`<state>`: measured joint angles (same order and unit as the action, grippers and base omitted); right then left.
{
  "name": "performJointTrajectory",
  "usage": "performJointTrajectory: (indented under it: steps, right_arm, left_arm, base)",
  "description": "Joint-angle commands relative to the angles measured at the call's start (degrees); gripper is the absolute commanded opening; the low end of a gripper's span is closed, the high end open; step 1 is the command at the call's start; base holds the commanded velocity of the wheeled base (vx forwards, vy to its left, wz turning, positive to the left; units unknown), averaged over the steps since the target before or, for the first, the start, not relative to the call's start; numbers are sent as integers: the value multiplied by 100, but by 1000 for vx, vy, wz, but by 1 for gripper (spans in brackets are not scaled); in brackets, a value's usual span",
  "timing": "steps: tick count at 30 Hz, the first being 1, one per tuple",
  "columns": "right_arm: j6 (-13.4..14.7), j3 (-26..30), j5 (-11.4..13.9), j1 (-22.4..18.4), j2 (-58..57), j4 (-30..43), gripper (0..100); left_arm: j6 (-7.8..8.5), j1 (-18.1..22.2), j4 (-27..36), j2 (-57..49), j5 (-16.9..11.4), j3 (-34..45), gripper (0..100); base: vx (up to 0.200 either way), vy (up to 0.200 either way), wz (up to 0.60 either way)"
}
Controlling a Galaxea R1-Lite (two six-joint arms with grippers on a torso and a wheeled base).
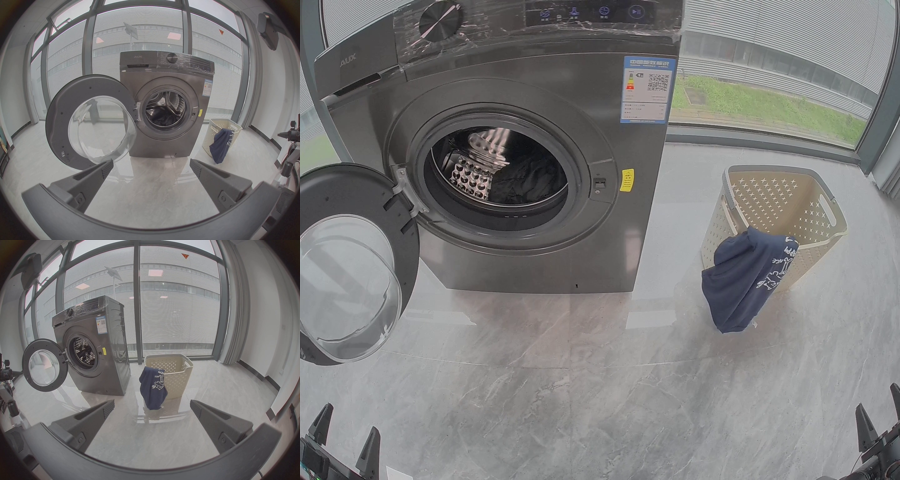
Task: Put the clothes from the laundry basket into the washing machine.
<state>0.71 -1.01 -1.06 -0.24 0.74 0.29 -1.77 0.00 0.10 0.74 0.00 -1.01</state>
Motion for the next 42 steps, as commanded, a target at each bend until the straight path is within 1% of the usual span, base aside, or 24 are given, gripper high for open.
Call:
performJointTrajectory:
  steps: [1, 11, 23, 34, 35, 42]
  right_arm:
    - [0, 101, 1, -2, -74, -3, 100]
    - [0, 101, 1, -2, -66, -12, 100]
    - [0, 101, 1, -2, -66, -3, 100]
    - [0, 101, 1, -37, -57, -3, 100]
    - [0, 101, 1, -37, -57, -3, 100]
    - [-9, 101, 1, -11, -66, -3, 100]
  left_arm:
    - [-8, 0, -1, -48, 9, 92, 100]
    - [-43, 0, -1, -48, 18, 92, 100]
    - [-34, 0, -1, -48, 26, 92, 100]
    - [-61, 0, -1, -48, 44, 92, 100]
    - [-96, 0, -1, -48, 79, 92, 100]
    - [-96, 0, -1, -48, 97, 92, 100]
  base:
    - [0, -200, 0]
    - [0, -200, 0]
    - [0, 0, 0]
    - [0, -200, 0]
    - [0, -200, 0]
    - [0, 0, 0]
